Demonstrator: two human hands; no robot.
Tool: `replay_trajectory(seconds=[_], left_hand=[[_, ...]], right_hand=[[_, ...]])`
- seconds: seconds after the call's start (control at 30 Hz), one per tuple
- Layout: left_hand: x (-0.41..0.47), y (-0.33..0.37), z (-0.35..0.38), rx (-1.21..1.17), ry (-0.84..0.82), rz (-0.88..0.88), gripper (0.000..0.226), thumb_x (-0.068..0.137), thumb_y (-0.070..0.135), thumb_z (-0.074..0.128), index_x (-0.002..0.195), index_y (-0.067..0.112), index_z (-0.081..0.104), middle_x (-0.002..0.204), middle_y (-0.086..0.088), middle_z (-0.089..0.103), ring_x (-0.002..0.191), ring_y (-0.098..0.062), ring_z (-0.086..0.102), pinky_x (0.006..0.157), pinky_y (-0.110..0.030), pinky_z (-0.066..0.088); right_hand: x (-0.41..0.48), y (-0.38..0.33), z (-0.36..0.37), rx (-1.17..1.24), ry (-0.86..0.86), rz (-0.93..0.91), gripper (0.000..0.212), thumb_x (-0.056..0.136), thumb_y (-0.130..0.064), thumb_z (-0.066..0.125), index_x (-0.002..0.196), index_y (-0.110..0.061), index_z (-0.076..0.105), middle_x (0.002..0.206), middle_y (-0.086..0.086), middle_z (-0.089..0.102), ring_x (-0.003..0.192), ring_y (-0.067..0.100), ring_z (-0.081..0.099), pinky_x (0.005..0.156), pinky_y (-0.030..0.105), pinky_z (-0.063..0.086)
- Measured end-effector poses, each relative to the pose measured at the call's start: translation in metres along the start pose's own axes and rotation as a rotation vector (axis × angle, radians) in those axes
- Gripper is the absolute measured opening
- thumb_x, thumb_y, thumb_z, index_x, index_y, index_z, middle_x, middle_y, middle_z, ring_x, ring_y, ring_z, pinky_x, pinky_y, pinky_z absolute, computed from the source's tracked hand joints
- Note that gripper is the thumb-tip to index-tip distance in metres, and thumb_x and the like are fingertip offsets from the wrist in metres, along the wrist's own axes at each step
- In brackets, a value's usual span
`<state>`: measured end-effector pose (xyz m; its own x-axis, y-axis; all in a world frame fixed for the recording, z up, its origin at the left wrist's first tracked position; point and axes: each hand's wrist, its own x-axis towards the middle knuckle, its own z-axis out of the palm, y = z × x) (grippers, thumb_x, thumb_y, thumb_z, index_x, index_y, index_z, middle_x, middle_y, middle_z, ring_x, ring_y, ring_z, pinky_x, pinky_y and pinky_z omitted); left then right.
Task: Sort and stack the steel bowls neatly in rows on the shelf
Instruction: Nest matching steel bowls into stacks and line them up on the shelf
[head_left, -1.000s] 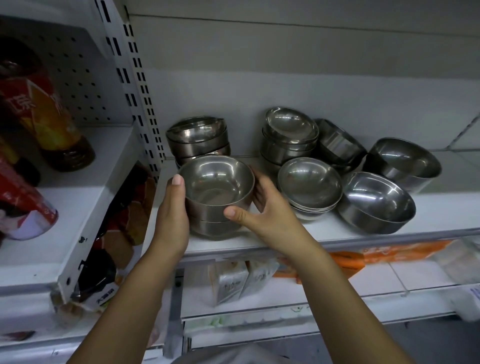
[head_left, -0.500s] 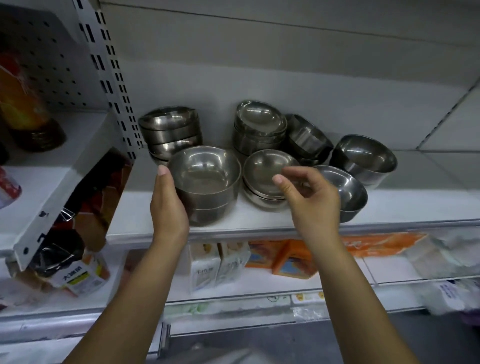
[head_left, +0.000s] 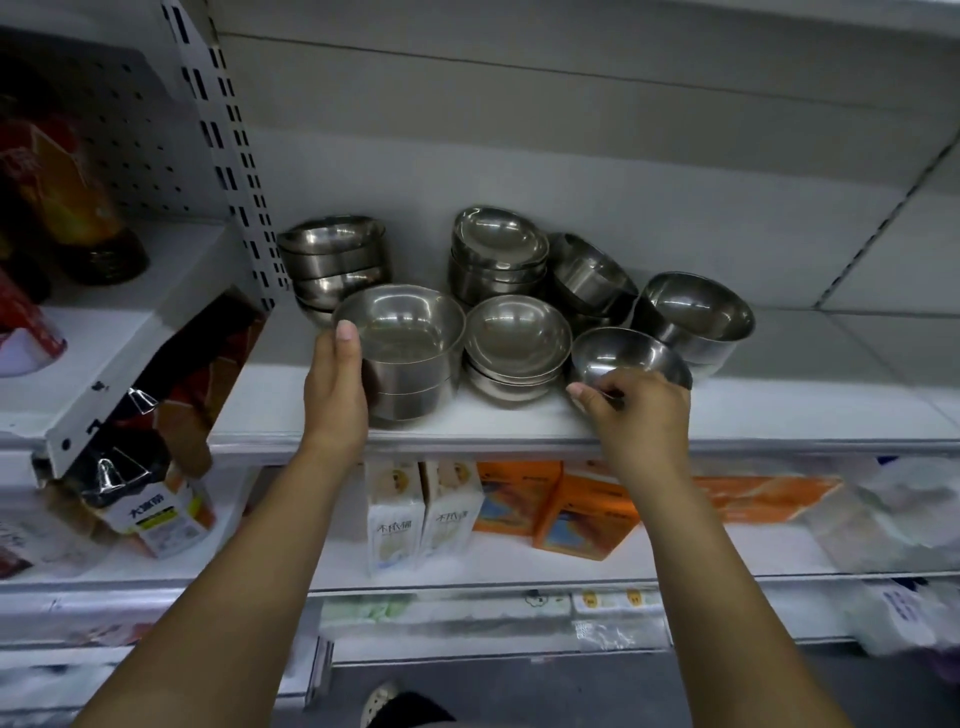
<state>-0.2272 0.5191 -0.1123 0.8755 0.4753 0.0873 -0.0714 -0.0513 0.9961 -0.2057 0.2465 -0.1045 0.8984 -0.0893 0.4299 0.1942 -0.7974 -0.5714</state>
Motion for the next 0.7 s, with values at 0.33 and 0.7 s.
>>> replay_trajectory(seconds=[0.33,0.7], left_hand=[[0.0,-0.009,0.001,0.084,-0.008,0.161,0.053,0.106,0.039,0.044,0.156,0.024,0.03,0.135,0.008,0.049,0.124,-0.011,0.047,0.077,0.005,0.036],[0.0,-0.011,-0.003,0.05,-0.04,0.192,0.051,0.105,0.046,0.043,0.152,0.028,0.036,0.129,0.007,0.054,0.117,-0.012,0.053,0.083,-0.01,0.039]], right_hand=[[-0.027,-0.002,-0.016,0.24,0.22,-0.051,0.015,0.089,-0.024,0.074,0.077,-0.023,0.065,0.076,-0.013,0.054,0.079,0.01,0.051,0.08,0.045,0.05],[-0.013,-0.058,-0.029,0.408,0.226,-0.298,0.013,0.088,-0.025,0.074,0.082,-0.014,0.072,0.081,-0.01,0.062,0.083,0.012,0.056,0.079,0.036,0.049]])
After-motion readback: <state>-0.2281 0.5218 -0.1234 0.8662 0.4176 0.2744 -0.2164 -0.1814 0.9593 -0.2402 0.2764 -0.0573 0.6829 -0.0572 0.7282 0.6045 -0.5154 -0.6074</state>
